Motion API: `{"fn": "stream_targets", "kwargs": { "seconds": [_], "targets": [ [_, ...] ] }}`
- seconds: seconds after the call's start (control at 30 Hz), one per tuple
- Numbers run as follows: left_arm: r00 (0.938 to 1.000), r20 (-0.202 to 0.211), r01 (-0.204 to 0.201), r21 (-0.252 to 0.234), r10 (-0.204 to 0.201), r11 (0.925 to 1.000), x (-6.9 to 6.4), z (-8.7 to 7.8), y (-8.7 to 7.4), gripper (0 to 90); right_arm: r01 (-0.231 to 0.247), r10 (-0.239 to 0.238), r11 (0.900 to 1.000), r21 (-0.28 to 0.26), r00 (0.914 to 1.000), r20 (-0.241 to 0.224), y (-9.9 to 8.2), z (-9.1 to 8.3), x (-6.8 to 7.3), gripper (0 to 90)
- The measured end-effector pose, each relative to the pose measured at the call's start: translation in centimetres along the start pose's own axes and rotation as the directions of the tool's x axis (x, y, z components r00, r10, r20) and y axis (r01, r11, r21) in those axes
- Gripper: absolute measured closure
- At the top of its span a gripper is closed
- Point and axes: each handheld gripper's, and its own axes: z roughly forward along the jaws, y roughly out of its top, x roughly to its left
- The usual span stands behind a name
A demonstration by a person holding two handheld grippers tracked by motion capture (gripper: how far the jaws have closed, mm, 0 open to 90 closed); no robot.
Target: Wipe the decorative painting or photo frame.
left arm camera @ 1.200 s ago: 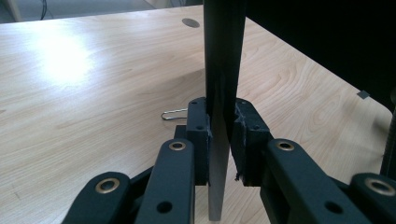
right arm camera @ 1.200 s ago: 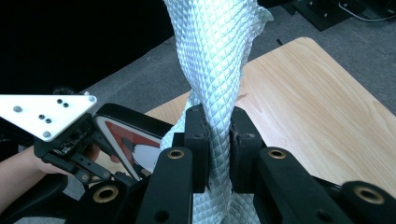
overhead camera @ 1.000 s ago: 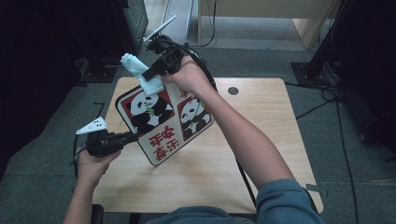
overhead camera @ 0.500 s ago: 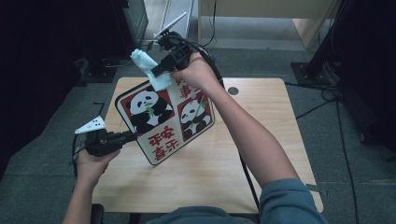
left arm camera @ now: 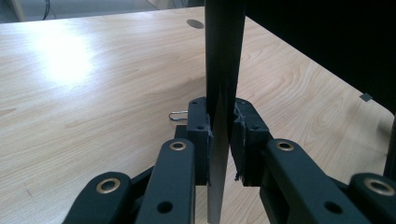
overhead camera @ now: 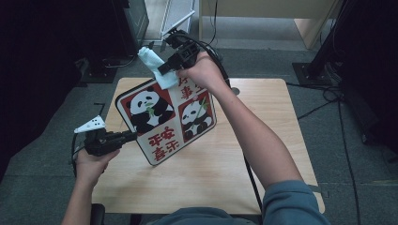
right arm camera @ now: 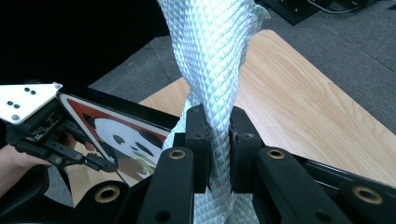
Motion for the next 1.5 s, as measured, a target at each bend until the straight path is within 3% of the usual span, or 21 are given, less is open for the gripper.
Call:
{"fn": "stream_targets", "kwargs": {
  "seconds": [0.33, 0.63, 0.87, 1.1, 1.5],
  "targets": [
    [1.0, -0.005, 0.002, -0.006, -0.002, 1.0, 0.2, 0.0, 0.0, 79.1, -0.035, 0.035, 0.9994, 0.0, 0.9994, 0.006, -0.6, -1.0, -1.7, 81.3],
    [1.0, 0.0, 0.004, -0.004, -0.004, 1.0, 0.3, 0.0, 0.0, 79.2, -0.073, 0.073, 0.9967, -0.035, 0.9972, 0.013, -1.6, -1.8, -3.2, 81.1],
    [1.0, 0.0, 0.001, -0.003, -0.001, 1.0, 0.2, 0.0, 0.0, 79.3, -0.07, 0.076, 0.9946, -0.077, 0.9938, 0.081, -1.2, -2.1, -3.4, 81.3],
    [1.0, 0.002, 0.001, -0.003, -0.001, 1.0, 0.3, -0.1, 0.0, 79.3, -0.059, 0.066, 0.9953, -0.077, 0.9931, 0.097, -1.3, -2.1, -3.6, 81.2],
    [1.0, -0.002, -0.002, -0.004, 0.002, 1.0, 0.3, -0.1, 0.0, 79.2, -0.096, 0.107, 0.991, -0.093, 0.9862, 0.126, -2.2, -3.3, -5.2, 81.4]
  ]
}}
